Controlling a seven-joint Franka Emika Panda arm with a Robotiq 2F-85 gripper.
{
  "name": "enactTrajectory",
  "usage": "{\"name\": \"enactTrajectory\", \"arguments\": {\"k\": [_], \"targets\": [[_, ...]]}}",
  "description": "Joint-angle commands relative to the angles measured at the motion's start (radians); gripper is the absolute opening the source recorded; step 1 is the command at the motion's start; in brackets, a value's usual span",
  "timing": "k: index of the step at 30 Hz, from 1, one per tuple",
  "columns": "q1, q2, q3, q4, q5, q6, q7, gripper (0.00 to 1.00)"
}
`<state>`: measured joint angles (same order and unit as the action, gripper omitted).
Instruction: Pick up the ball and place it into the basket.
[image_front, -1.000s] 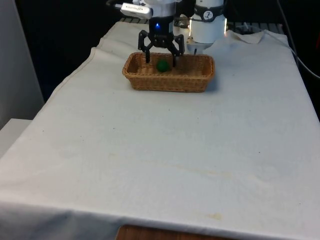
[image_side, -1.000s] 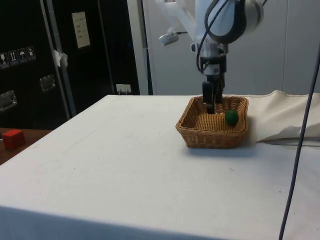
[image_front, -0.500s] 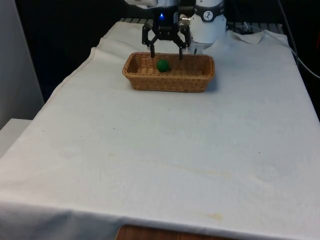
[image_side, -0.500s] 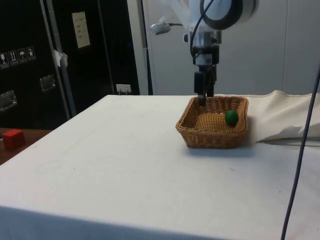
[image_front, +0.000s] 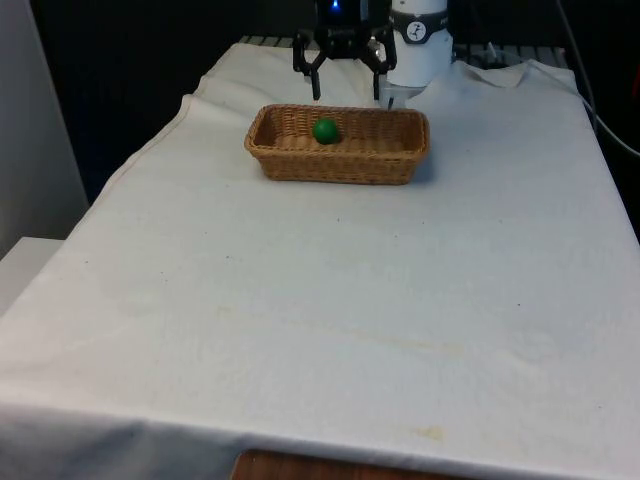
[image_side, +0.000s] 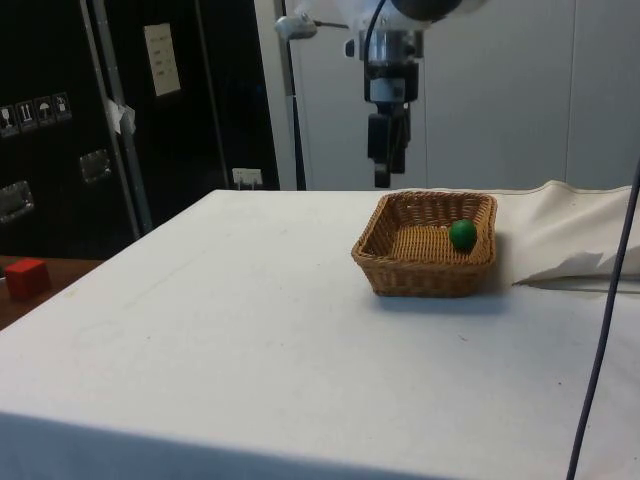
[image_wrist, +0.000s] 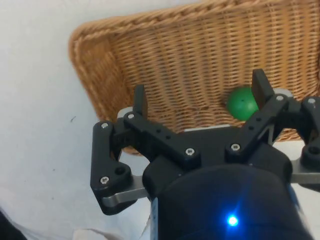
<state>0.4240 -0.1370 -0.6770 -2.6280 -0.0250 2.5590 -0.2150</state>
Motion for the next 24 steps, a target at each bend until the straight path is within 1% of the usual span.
{"name": "enactTrajectory", "arguments": {"k": [1,2,3,4,6,10,11,12,16,18,19,20,21,22,24], "targets": [[-0.004,-0.007,0.009,0.011,-0.023,-0.021,0.018,1.00],[-0.004,-0.014,0.012,0.015,-0.024,-0.030,0.018,1.00],[0.000,-0.012,0.006,0.009,-0.004,-0.019,0.000,1.00],[-0.003,-0.020,0.015,0.019,-0.025,-0.039,0.017,1.00],[-0.002,-0.038,0.025,0.030,-0.026,-0.062,0.014,1.00],[0.000,-0.054,0.038,0.043,-0.025,-0.085,0.011,1.00],[0.000,-0.056,0.034,0.038,-0.015,-0.079,0.000,1.00],[0.001,-0.059,0.046,0.047,-0.023,-0.091,0.009,1.00],[0.002,-0.063,0.062,0.057,-0.020,-0.100,0.005,1.00],[0.005,-0.062,0.073,0.062,-0.016,-0.102,0.006,1.00],[0.005,-0.061,0.077,0.065,-0.015,-0.103,0.006,1.00],[0.001,-0.061,0.077,0.062,-0.015,-0.096,0.000,1.00],[0.006,-0.059,0.083,0.068,-0.013,-0.104,0.008,1.00],[0.009,-0.053,0.096,0.075,-0.009,-0.103,0.016,1.00],[0.011,-0.046,0.109,0.081,-0.006,-0.102,0.026,1.00]]}}
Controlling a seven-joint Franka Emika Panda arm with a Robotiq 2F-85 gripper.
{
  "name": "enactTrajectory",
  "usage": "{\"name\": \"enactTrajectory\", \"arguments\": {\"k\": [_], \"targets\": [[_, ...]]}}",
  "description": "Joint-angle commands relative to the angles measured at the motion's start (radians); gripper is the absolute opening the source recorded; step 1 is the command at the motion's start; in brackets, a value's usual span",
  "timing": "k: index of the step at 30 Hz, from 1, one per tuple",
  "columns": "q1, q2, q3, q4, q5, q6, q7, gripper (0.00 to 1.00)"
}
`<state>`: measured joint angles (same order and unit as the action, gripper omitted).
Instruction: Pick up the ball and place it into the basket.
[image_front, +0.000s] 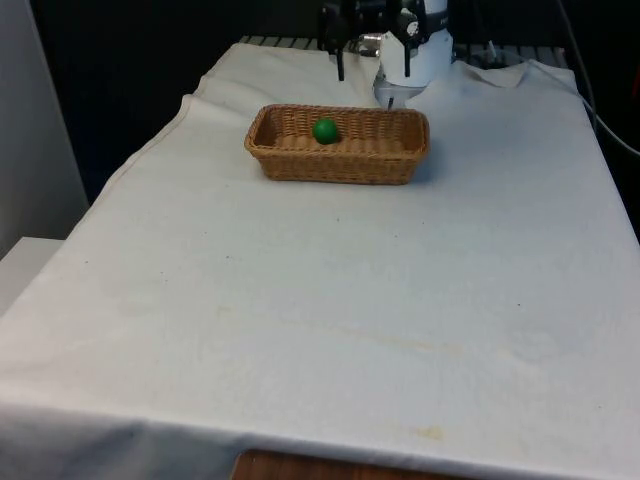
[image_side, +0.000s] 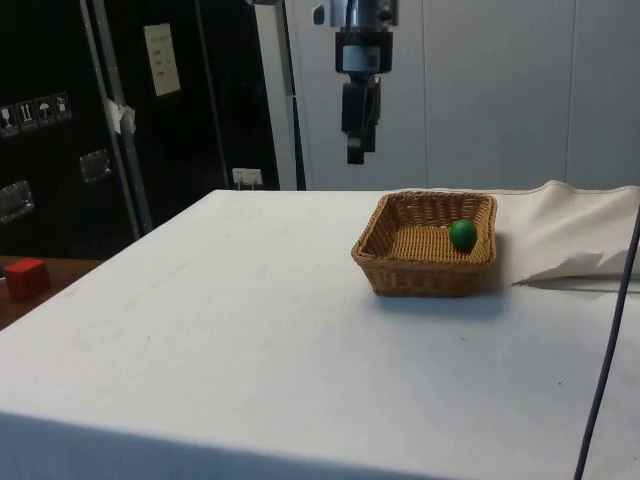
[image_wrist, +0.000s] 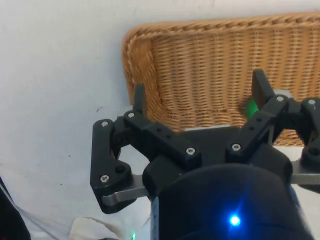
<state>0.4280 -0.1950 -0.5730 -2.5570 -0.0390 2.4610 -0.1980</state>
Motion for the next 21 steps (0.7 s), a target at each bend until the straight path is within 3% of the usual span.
{"name": "enactTrajectory", "arguments": {"k": [1,3,4,5,13,21], "targets": [[0.009,0.016,0.012,0.014,0.010,-0.004,0.015,1.00],[0.012,0.031,0.033,0.027,0.018,-0.003,0.029,1.00],[0.004,0.019,0.030,0.017,0.006,0.000,0.025,1.00],[0.012,0.038,0.039,0.032,0.023,-0.004,0.032,1.00],[0.011,0.107,0.083,0.084,0.071,-0.011,0.046,1.00],[0.008,0.132,0.107,0.101,0.081,-0.016,0.086,1.00]]}}
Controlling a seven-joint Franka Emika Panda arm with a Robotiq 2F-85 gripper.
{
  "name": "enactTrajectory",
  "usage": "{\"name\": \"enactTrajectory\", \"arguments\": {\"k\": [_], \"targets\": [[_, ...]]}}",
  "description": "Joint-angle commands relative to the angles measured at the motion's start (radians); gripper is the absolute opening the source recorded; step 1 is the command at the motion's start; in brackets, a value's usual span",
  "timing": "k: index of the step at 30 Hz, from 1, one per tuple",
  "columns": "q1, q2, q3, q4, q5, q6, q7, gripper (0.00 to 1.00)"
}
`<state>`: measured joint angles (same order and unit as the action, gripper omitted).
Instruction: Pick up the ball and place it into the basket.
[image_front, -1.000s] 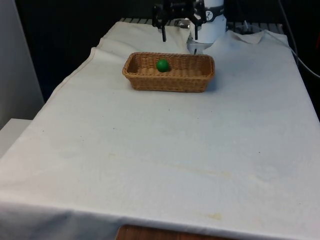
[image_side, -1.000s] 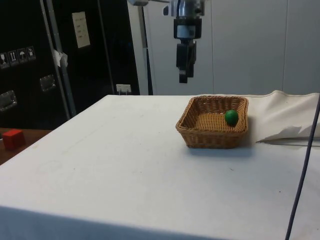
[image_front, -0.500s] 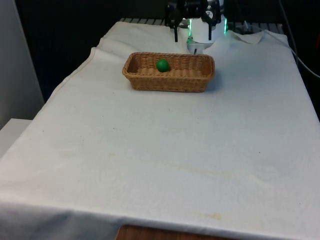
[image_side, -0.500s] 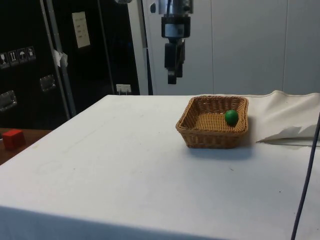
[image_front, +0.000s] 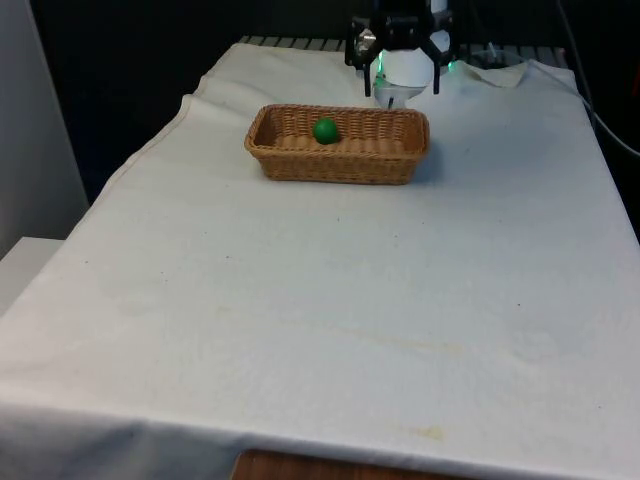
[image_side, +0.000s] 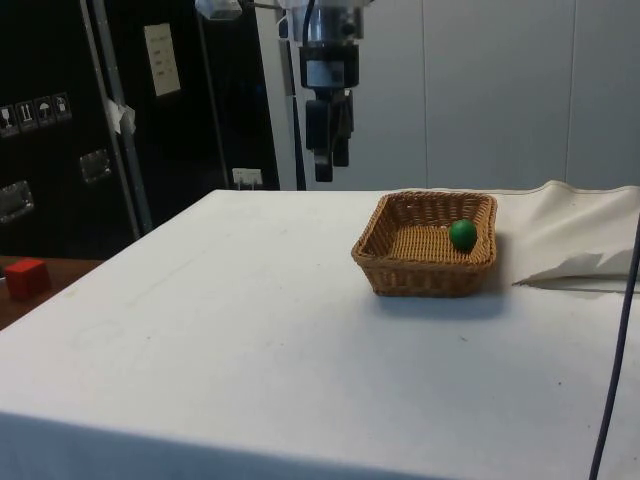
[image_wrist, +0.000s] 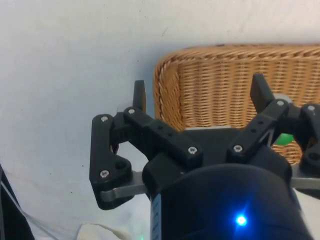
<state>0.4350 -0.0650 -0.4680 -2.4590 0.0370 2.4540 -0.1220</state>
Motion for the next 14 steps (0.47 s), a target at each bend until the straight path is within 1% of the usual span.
{"name": "enactTrajectory", "arguments": {"k": [1,2,8,10,11,12,14], "targets": [[0.000,0.000,0.000,0.000,0.000,0.000,0.000,1.00],[0.001,0.002,0.002,0.003,0.005,-0.009,0.015,1.00],[0.000,-0.001,0.001,-0.003,0.010,-0.007,0.056,1.00],[0.000,-0.002,0.001,-0.004,0.011,-0.008,0.067,1.00],[0.000,0.000,0.002,-0.003,0.002,-0.002,0.061,1.00],[0.000,-0.002,0.001,-0.004,0.012,-0.008,0.071,1.00],[0.000,-0.001,0.001,-0.005,0.015,-0.007,0.082,1.00]]}}
